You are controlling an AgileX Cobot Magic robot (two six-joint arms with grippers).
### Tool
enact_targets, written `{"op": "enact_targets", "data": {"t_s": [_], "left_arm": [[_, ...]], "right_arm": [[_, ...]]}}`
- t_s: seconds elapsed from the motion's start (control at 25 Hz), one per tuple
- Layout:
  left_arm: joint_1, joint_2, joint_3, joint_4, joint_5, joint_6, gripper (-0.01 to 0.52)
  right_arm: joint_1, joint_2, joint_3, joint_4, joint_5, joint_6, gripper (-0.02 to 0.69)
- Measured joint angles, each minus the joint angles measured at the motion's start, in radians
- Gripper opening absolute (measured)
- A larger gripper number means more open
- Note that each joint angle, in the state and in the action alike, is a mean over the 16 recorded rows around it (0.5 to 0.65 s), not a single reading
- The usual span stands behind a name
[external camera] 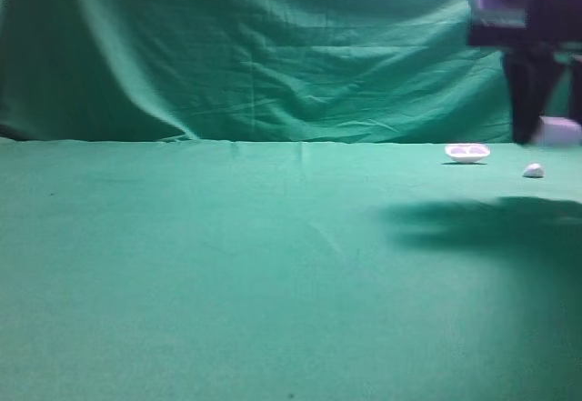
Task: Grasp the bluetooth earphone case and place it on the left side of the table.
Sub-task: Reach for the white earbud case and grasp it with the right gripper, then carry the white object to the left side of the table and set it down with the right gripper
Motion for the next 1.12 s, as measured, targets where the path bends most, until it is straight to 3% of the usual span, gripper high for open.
{"op": "enact_targets", "data": {"t_s": [0.36, 0.72, 1.12], "left_arm": [[0.000, 0.000, 0.000, 0.000, 0.000, 0.000, 0.000], [0.000, 0.000, 0.000, 0.000, 0.000, 0.000, 0.000], [0.000, 0.000, 0.000, 0.000, 0.000, 0.000, 0.000]], "right_arm": [[0.279, 0.280, -0.351, 0.009, -0.026, 0.000, 0.322], [0.383, 0.516, -0.568, 0.008, -0.056, 0.000, 0.327], [0.398, 0.525, -0.618, 0.005, -0.047, 0.000, 0.505]]}}
